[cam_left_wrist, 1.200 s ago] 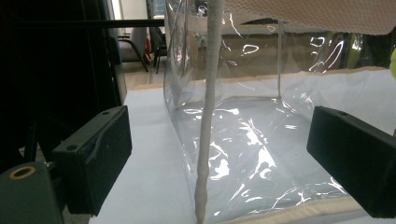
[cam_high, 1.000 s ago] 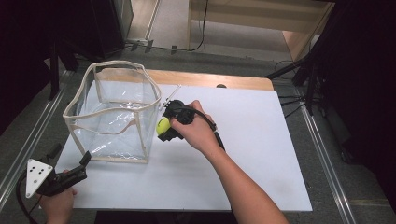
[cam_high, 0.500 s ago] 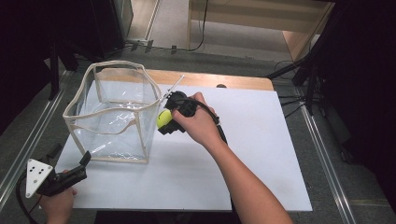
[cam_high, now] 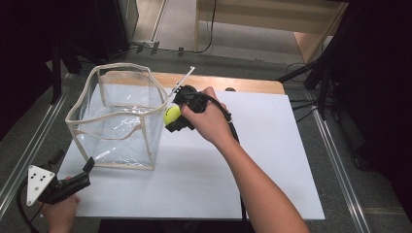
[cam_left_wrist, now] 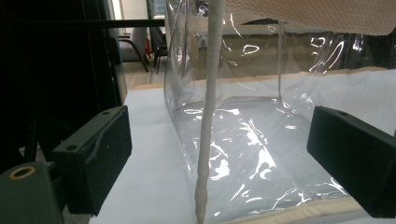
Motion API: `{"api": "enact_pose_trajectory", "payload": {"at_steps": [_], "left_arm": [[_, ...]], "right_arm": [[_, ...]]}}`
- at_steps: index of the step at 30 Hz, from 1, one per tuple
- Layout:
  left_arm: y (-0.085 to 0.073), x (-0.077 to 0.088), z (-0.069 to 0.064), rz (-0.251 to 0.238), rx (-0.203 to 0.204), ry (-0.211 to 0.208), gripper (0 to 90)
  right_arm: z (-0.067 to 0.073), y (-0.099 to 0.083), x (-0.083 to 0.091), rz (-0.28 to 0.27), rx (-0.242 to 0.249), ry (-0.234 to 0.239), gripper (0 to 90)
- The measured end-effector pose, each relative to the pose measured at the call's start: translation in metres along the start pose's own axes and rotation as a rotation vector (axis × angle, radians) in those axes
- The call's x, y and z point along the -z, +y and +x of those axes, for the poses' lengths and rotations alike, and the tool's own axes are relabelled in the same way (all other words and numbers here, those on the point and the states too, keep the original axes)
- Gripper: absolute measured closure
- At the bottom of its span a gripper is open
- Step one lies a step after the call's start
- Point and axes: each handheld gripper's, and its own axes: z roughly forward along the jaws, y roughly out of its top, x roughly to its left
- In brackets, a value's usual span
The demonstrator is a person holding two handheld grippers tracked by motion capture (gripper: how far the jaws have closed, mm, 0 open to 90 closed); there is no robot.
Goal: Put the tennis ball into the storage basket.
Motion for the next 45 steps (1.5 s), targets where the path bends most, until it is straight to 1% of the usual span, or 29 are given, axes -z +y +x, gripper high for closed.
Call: {"api": "enact_pose_trajectory", "payload": {"at_steps": [5, 7, 10, 13, 14, 18, 24, 27, 28, 32, 37, 39, 43, 45], "left_arm": [[0.0, 0.0, 0.0, 0.001, 0.0, 0.0, 6.9], [0.0, 0.0, 0.0, -0.002, 0.001, -0.002, 6.9], [0.0, 0.0, 0.0, 0.0, 0.001, 0.0, 6.9], [0.0, 0.0, 0.0, 0.001, 0.0, 0.0, 6.9], [0.0, 0.0, 0.0, 0.004, 0.0, 0.001, 6.9], [0.0, 0.0, 0.0, -0.003, 0.004, 0.0, 6.9], [0.0, -0.001, 0.0, -0.007, 0.007, -0.001, 6.9], [0.0, -0.001, 0.0, -0.008, 0.007, -0.001, 6.9], [0.0, -0.001, 0.0, -0.008, 0.008, -0.002, 6.9], [0.0, -0.001, 0.0, -0.008, 0.008, -0.001, 6.9], [0.0, 0.0, 0.0, -0.007, 0.007, 0.0, 6.9], [0.0, 0.0, 0.0, -0.007, 0.007, -0.001, 6.9], [0.0, -0.001, 0.0, -0.012, 0.012, -0.002, 6.9], [0.0, 0.0, 0.0, -0.013, 0.016, -0.001, 6.9]], "right_arm": [[-0.002, 0.004, 0.006, -0.003, 0.005, -0.006, 23.3], [-0.002, 0.006, 0.01, -0.002, -0.004, -0.012, 23.3], [-0.005, 0.01, 0.015, -0.011, -0.001, -0.015, 23.3], [-0.005, 0.012, 0.017, -0.006, -0.003, -0.017, 23.3], [-0.006, 0.014, 0.019, -0.012, 0.006, -0.018, 23.3], [-0.006, 0.017, 0.022, -0.015, 0.001, -0.022, 23.3], [-0.007, 0.026, 0.029, -0.012, 0.015, -0.025, 23.3], [-0.006, 0.028, 0.031, -0.014, 0.009, -0.025, 23.3], [-0.007, 0.03, 0.033, -0.015, 0.017, -0.028, 23.3], [-0.007, 0.035, 0.036, -0.022, 0.018, -0.031, 23.3], [-0.006, 0.042, 0.039, -0.017, 0.026, -0.037, 23.3], [-0.006, 0.045, 0.04, -0.027, 0.033, -0.034, 23.3], [-0.007, 0.051, 0.037, -0.036, 0.032, -0.028, 23.3], [-0.008, 0.055, 0.035, -0.036, 0.045, -0.03, 23.3]]}}
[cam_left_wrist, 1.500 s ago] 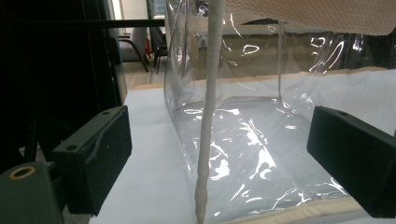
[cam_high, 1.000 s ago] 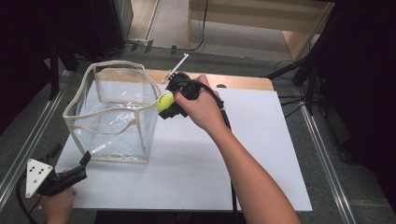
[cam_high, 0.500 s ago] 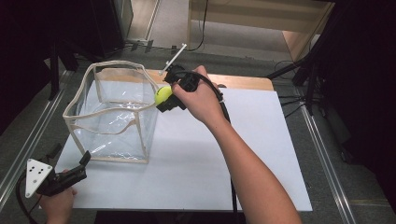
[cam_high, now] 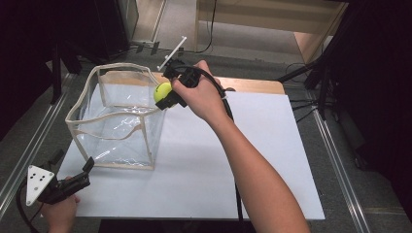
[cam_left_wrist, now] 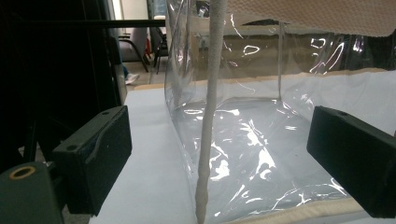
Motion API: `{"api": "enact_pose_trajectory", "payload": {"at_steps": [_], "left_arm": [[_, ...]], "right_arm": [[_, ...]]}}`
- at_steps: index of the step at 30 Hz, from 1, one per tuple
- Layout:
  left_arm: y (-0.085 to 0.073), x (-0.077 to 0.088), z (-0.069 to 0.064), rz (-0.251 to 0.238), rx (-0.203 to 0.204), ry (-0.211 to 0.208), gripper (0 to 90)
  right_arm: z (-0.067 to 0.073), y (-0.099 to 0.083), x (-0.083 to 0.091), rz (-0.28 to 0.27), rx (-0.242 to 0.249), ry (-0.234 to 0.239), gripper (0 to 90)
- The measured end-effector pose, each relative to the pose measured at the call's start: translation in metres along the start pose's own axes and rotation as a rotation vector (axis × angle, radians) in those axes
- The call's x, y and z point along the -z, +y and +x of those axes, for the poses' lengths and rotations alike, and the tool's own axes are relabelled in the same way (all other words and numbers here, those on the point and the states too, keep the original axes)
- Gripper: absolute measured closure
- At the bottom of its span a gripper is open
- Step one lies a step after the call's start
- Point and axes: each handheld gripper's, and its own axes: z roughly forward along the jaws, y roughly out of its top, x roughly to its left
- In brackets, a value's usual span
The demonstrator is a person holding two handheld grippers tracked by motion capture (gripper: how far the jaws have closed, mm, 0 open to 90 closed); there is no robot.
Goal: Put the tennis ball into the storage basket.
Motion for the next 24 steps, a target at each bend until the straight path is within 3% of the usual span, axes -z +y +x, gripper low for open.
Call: {"api": "enact_pose_trajectory", "payload": {"at_steps": [11, 24], "left_arm": [[0.0, 0.001, 0.001, 0.002, 0.005, -0.001, 6.9], [0.0, 0.0, 0.001, -0.002, 0.008, 0.0, 6.9]], "right_arm": [[0.001, 0.025, -0.011, -0.004, 0.012, 0.003, 23.3], [0.002, 0.04, -0.033, 0.009, 0.018, 0.02, 23.3]]}}
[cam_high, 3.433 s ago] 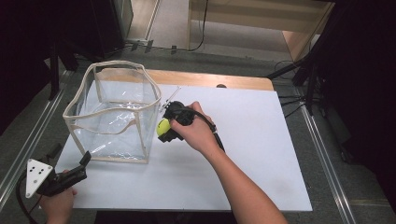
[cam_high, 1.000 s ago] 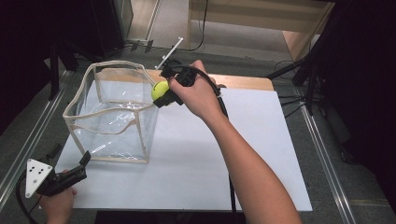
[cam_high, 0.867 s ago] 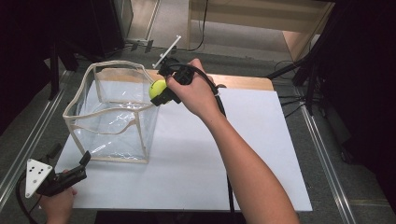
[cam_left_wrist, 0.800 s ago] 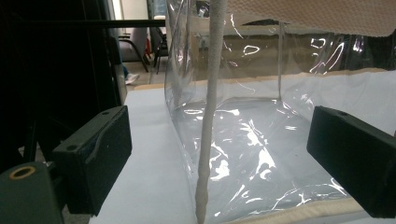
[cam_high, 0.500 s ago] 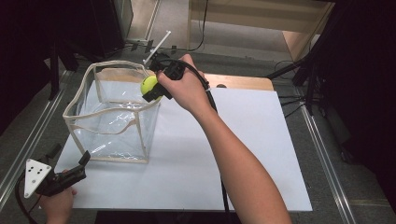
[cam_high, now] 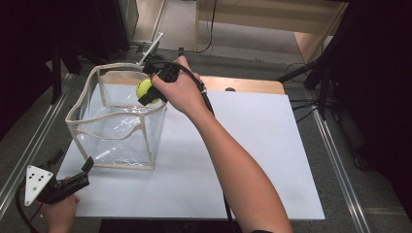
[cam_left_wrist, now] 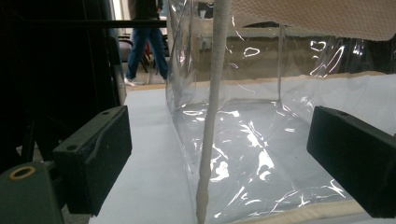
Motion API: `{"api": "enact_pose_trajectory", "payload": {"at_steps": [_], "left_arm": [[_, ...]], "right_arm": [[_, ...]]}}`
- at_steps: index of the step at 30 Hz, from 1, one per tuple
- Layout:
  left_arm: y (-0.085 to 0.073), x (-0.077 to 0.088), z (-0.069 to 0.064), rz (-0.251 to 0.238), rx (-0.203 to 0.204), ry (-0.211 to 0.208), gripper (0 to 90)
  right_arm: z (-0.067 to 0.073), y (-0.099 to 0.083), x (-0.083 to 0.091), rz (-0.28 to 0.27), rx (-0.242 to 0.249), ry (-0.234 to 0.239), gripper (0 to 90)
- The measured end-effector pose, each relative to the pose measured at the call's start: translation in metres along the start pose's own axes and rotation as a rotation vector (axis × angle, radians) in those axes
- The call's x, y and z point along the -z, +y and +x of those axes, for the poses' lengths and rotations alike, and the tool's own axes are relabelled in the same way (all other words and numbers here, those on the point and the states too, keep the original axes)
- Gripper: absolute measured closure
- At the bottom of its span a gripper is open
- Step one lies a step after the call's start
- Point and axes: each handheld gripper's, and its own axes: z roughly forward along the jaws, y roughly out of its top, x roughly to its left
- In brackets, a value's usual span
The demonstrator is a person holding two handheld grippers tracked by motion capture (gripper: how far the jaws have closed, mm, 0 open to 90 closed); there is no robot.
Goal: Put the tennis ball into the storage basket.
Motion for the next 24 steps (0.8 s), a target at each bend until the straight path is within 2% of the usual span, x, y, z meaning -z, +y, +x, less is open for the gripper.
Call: {"api": "enact_pose_trajectory", "payload": {"at_steps": [12, 17, 22, 24], "left_arm": [[0.0, 0.0, 0.001, 0.001, 0.002, -0.003, 6.9], [0.0, 0.0, 0.001, 0.004, 0.002, -0.003, 6.9], [0.0, -0.001, 0.0, 0.002, 0.0, -0.001, 6.9], [0.0, -0.001, 0.0, 0.002, 0.001, -0.001, 6.9]], "right_arm": [[0.005, 0.005, -0.026, 0.046, 0.013, 0.016, 23.1], [0.006, 0.003, -0.039, 0.079, 0.007, 0.0, 22.9], [0.006, 0.003, -0.042, 0.102, 0.007, -0.011, 22.2], [0.007, 0.003, -0.041, 0.097, -0.002, -0.035, 16.7]]}}
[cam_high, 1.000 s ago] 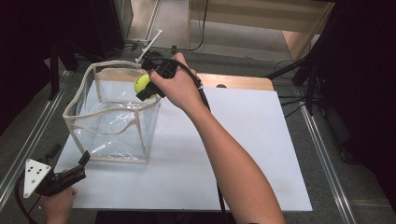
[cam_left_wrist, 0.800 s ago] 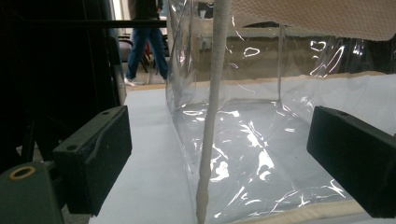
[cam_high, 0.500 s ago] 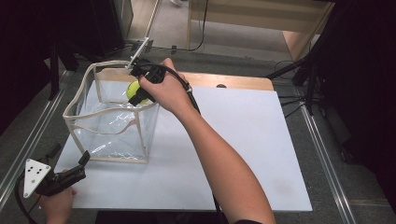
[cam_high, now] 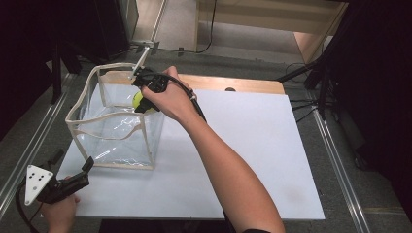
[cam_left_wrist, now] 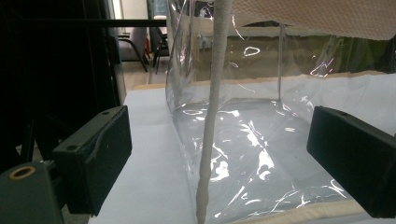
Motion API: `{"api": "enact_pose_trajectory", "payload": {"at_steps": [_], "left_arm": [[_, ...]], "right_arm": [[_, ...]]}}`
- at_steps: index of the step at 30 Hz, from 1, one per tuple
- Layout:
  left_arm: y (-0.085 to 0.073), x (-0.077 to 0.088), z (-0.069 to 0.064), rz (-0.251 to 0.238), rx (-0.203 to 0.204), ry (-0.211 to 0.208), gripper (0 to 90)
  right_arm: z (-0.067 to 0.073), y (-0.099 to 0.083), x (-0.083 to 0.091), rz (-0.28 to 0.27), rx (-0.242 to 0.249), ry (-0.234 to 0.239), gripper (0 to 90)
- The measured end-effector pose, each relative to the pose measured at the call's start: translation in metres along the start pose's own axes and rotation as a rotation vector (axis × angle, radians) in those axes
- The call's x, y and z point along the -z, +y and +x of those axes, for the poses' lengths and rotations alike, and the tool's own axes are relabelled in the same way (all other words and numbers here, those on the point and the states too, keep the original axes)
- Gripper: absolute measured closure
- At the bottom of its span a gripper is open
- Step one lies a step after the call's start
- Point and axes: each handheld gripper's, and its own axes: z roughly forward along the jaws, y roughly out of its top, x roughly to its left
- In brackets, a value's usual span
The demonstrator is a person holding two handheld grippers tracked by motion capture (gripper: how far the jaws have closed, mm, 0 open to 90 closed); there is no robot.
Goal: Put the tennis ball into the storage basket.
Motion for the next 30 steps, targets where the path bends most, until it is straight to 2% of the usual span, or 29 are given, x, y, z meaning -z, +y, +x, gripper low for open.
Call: {"api": "enact_pose_trajectory", "payload": {"at_steps": [2, 3, 6, 7, 8, 9, 13, 17, 21, 25, 30], "left_arm": [[0.0, 0.0, 0.0, 0.0, -0.003, -0.001, 6.9], [0.0, 0.0, 0.0, 0.0, 0.0, -0.001, 6.9], [0.0, 0.0, -0.001, 0.0, 0.0, 0.0, 6.9], [0.0, 0.0, -0.001, 0.0, 0.0, 0.0, 6.9], [0.0, 0.0, 0.0, 0.0, -0.001, -0.001, 6.9], [0.0, 0.0, 0.0, 0.003, -0.005, -0.001, 6.9], [0.0, 0.0, -0.001, 0.002, 0.0, 0.001, 6.9], [0.0, 0.0, -0.001, 0.004, -0.001, 0.002, 6.9], [0.0, 0.0, -0.001, 0.004, -0.009, -0.001, 6.9], [0.0, 0.0, -0.001, 0.006, -0.012, -0.002, 6.9], [0.0, 0.0, -0.001, 0.007, -0.016, -0.001, 6.9]], "right_arm": [[0.0, -0.001, 0.004, -0.028, -0.004, -0.013, 10.6], [0.0, -0.002, 0.012, -0.054, -0.019, -0.045, 9.8], [0.001, -0.004, 0.019, -0.077, -0.024, -0.05, 8.8], [0.002, -0.007, 0.026, -0.097, -0.023, -0.079, 4.0], [0.002, -0.007, 0.026, -0.097, -0.023, -0.079, 4.0], [0.003, -0.009, 0.029, -0.105, -0.03, -0.087, 0.2], [0.003, -0.021, 0.042, -0.12, -0.038, -0.104, 0.0], [0.003, -0.03, 0.046, -0.128, -0.038, -0.118, 0.0], [0.003, -0.044, 0.049, -0.128, -0.059, -0.125, 0.0], [0.002, -0.064, 0.048, -0.122, -0.067, -0.13, 0.0], [0.003, -0.079, 0.045, -0.125, -0.084, -0.132, 0.0]]}}
